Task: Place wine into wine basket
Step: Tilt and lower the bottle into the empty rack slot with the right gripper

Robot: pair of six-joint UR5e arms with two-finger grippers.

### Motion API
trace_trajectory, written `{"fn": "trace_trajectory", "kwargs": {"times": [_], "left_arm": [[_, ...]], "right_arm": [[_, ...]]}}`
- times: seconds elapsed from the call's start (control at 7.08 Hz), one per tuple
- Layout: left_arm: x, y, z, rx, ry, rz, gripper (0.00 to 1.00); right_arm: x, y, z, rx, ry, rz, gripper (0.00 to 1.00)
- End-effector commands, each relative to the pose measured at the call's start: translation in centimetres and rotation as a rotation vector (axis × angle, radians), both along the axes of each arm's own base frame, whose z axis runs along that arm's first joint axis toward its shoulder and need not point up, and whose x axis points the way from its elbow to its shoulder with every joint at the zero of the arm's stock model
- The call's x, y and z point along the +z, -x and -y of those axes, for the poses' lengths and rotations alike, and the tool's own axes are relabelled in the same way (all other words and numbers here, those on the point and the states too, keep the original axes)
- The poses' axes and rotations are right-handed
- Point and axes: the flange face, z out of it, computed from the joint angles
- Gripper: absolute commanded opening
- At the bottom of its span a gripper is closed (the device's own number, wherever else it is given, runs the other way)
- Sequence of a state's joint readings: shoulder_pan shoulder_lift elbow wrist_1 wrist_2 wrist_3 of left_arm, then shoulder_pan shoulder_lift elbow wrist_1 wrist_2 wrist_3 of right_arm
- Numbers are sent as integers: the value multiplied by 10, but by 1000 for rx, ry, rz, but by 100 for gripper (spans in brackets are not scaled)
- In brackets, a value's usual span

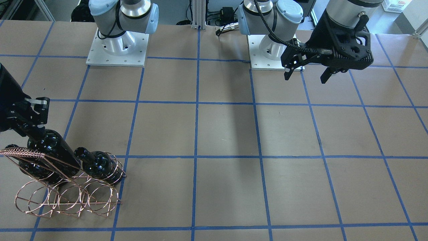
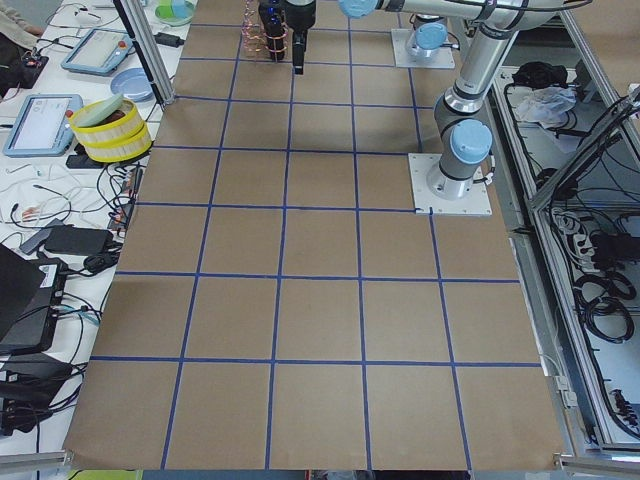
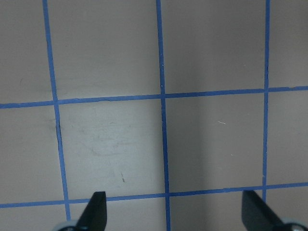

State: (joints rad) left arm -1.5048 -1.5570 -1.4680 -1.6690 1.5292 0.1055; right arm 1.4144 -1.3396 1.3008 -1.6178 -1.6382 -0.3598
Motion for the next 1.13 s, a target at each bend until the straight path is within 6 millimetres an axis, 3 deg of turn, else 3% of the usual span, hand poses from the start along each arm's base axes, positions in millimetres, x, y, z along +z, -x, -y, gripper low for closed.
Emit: {"fn": "trace_trajectory", "kwargs": {"times": [0.0,0.56,0.99], "left_arm": [[0,0,0,0,0,5,100],[1,3,-2,-8,2,10,100],[1,7,-3,-15,2,13,100]], "right_arm": [[-3,0,1,10,5,-2,7],[-32,2,6,34,-27,3,7],[-77,19,17,61,-13,3,7]]}}
